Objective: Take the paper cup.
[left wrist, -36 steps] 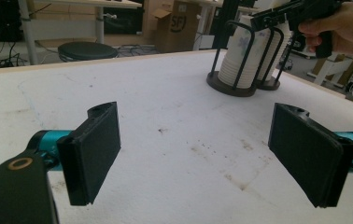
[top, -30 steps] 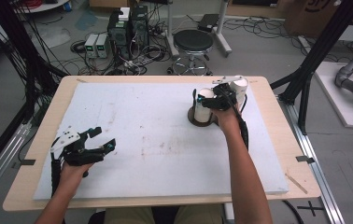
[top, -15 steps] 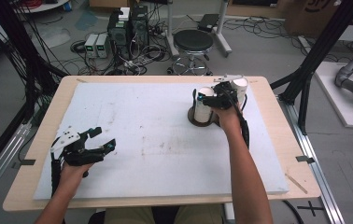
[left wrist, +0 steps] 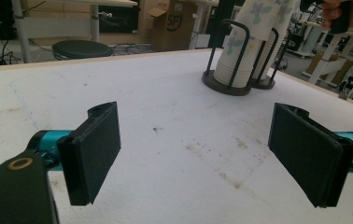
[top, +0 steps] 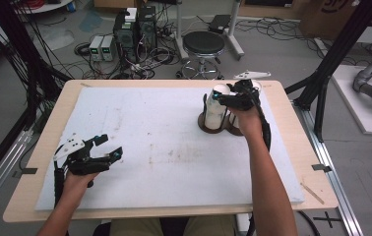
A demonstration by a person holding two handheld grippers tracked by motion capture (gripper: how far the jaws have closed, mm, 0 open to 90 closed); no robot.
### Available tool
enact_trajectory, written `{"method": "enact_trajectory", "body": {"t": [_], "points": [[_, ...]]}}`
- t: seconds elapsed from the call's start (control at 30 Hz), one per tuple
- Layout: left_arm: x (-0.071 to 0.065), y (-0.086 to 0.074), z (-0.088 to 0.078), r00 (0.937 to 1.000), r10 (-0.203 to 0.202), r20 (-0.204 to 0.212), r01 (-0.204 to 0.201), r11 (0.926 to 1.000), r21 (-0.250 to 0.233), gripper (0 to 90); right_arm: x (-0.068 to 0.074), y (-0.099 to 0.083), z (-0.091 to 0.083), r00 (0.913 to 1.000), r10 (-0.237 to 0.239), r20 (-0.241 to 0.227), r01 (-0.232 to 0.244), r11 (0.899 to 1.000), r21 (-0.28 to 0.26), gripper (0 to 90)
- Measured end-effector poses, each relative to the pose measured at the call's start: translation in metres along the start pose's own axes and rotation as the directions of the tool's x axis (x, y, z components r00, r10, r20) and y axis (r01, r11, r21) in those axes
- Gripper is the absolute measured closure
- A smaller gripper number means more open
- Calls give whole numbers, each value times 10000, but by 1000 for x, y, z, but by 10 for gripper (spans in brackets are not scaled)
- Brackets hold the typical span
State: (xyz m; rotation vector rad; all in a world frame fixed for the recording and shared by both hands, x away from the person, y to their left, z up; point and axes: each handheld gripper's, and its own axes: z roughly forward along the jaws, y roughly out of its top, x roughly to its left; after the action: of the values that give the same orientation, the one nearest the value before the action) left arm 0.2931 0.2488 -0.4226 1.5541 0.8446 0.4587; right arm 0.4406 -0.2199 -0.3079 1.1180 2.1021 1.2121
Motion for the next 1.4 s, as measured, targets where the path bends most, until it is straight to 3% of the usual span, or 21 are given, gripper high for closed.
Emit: {"method": "enact_trajectory", "body": {"t": [0.27, 0.4, 0.57, 0.67, 0.7, 0.77, 0.87, 0.9, 0.93, 1.1, 1.4], "points": [[-1, 0, 0, 10000, 0, 23, 0, 10000, -10, 170, 3, 8, -21, 9994, -264, -236, 253, 9985, -482, 384], [-1, -1, 0, 10000, -56, 56, 56, 10000, -13, 170, 4, 9, -34, 9976, -325, -614, 277, 9967, -765, 384], [-2, -1, 0, 9999, 11, 105, -11, 10000, 22, 170, 8, 6, -51, 9899, -730, -1219, 602, 9926, -1056, 384], [-2, -1, 0, 9999, -11, 130, 11, 10000, 29, 170, 15, 2, -60, 9782, -1044, -1795, 869, 9909, -1029, 384], [-2, -1, 0, 9999, 3, 138, -4, 10000, 38, 170, 19, -3, -63, 9670, -1252, -2218, 1051, 9894, -1002, 384], [-2, -2, 0, 9999, 12, 150, -12, 10000, 46, 170, 21, -4, -64, 9620, -1333, -2383, 1125, 9887, -990, 384], [-3, -2, -1, 9998, 59, 202, -59, 10000, 38, 170, 30, -14, -66, 9372, -1712, -3039, 1481, 9841, -977, 384], [-3, -2, -1, 9997, 101, 214, -102, 9999, 38, 170, 36, -22, -66, 9185, -1981, -3422, 1743, 9797, -992, 384], [-3, -2, -2, 9997, 104, 222, -105, 9999, 24, 170, 36, -22, -66, 9185, -1981, -3422, 1743, 9797, -992, 384], [-5, -2, -6, 9997, 220, 128, -221, 9998, 23, 170, 47, -46, -59, 8849, -2081, -4167, 1875, 9781, -902, 384], [-15, 0, -10, 9985, 497, 229, -493, 9986, -197, 170, 59, -65, -54, 8768, -2210, -4271, 2042, 9752, -855, 384]]}}
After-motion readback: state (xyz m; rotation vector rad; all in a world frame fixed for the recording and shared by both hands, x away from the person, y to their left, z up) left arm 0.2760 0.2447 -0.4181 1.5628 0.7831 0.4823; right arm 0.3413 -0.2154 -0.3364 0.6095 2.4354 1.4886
